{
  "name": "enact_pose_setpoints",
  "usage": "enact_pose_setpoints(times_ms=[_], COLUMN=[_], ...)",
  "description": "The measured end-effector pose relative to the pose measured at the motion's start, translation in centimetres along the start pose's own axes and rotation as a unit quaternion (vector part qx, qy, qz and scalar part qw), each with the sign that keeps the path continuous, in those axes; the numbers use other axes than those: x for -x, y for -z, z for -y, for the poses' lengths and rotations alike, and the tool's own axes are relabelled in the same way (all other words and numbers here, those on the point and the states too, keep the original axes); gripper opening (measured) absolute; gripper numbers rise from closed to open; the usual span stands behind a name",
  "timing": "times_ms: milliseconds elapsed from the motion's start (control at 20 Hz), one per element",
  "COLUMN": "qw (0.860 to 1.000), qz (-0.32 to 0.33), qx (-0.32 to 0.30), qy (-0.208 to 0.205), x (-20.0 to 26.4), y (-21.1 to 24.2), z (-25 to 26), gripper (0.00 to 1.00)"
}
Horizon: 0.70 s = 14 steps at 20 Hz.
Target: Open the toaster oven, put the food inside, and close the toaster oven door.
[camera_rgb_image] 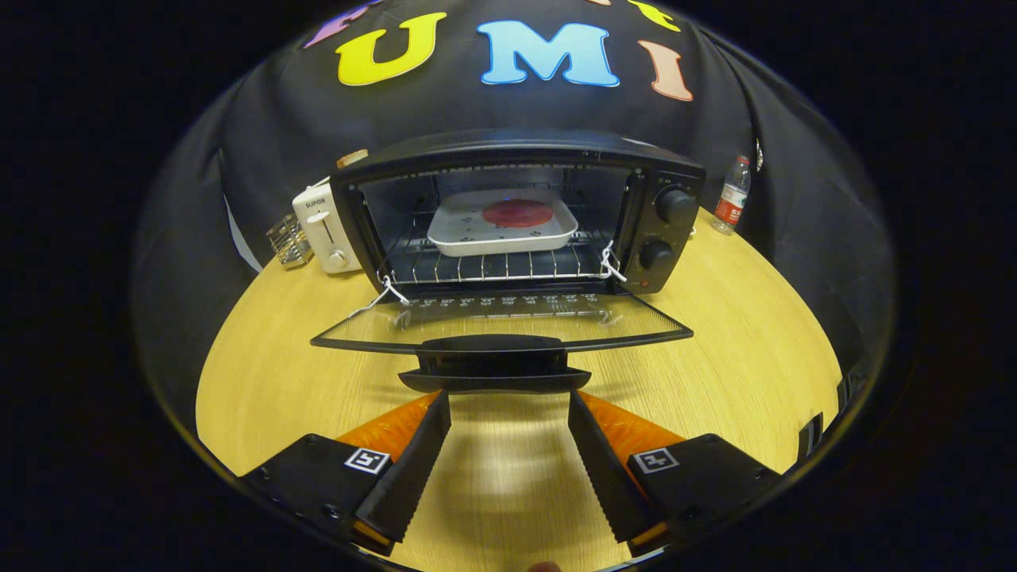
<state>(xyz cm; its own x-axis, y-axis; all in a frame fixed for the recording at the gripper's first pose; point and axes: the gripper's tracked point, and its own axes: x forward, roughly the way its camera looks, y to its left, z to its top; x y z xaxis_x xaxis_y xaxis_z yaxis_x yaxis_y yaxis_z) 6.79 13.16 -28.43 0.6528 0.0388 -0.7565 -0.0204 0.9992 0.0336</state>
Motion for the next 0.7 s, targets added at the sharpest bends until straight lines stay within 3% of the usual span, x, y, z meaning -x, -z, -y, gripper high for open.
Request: enact_pose_setpoints(times_ms=[700], qw=[0.995], qz=[0.099], qx=[0.0], qy=[-0.011], x=[2.2], y=[-7.2], z=[-0.1], gripper=[0.96])
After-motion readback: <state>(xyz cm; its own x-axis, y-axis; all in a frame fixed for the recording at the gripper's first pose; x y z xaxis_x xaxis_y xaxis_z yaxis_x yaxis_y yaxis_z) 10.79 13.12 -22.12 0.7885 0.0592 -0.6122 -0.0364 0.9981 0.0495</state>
